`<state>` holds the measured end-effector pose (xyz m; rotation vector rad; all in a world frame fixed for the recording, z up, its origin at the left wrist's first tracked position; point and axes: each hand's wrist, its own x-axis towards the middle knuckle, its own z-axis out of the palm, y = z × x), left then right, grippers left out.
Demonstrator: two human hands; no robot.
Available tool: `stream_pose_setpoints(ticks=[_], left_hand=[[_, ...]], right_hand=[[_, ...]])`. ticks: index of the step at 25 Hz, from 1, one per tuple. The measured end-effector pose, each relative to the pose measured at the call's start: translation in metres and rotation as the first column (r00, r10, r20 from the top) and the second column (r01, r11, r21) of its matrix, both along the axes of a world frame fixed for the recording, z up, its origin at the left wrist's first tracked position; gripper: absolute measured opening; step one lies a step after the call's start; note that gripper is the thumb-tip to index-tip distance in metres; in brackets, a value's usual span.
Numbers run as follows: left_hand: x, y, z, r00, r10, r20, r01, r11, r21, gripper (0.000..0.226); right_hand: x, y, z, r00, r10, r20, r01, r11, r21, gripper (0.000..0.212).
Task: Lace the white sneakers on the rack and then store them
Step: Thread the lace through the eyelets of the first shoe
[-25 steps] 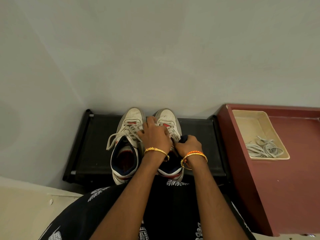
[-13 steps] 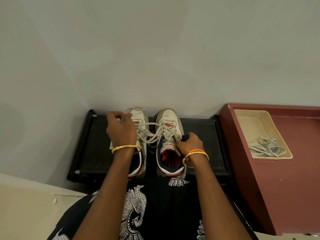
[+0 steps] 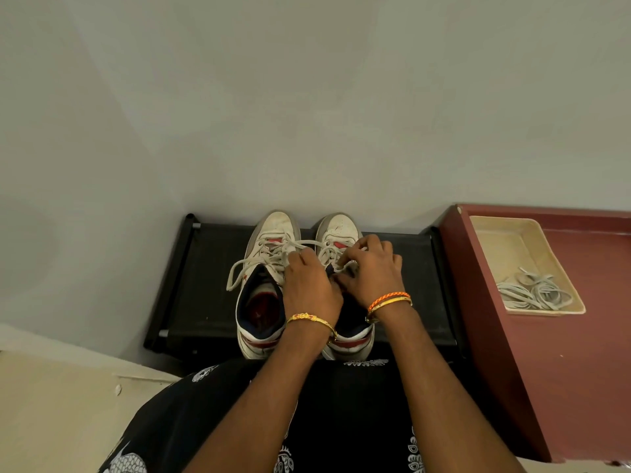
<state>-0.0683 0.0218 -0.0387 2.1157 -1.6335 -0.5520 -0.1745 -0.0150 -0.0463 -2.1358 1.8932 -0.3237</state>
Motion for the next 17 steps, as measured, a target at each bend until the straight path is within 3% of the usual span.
stream_pose_setpoints(ticks=[3,5,8,10,12,14,15,17], left_hand=[[0.000,0.001,-0.003,1.000,0.008,-0.023,-0.008,1.000,-0.024,0.035],[-0.003,0.005,-0.003,1.000,0.014,0.005,-0.014,1.000,-0.023,0.028],[-0.004,0.006,-0.004,0.999,0.040,-0.018,-0.041,0.999,-0.017,0.027],[-0.006,0.006,-0.005,0.997,0.060,-0.038,-0.059,0.998,0.013,0.028],[-0.008,0.004,-0.008,0.994,0.078,-0.081,-0.074,0.996,0.051,0.029],[-0.008,0.001,-0.011,0.964,0.131,-0.231,-0.110,0.988,0.105,0.031],[-0.007,-0.002,-0.013,0.934,0.169,-0.316,-0.130,0.982,0.140,0.032],[-0.004,-0.007,-0.016,0.850,0.268,-0.453,-0.185,0.958,0.218,0.035]], right_hand=[[0.001,0.000,-0.003,0.999,-0.020,0.025,0.022,0.997,-0.080,0.018],[-0.005,-0.003,-0.006,0.971,-0.148,0.189,0.174,0.976,-0.128,0.013],[-0.017,-0.007,-0.005,0.772,-0.411,0.484,0.437,0.897,0.064,0.020],[-0.021,-0.007,-0.002,0.616,-0.554,0.559,0.553,0.810,0.194,0.021],[-0.027,-0.008,0.000,0.528,-0.615,0.586,0.638,0.742,0.204,0.017],[-0.029,-0.005,0.001,0.603,-0.517,0.608,0.612,0.788,0.062,0.009],[-0.026,-0.004,0.002,0.703,-0.415,0.577,0.524,0.851,-0.026,0.006],[-0.013,-0.001,0.002,0.915,-0.194,0.354,0.242,0.966,-0.096,0.006]])
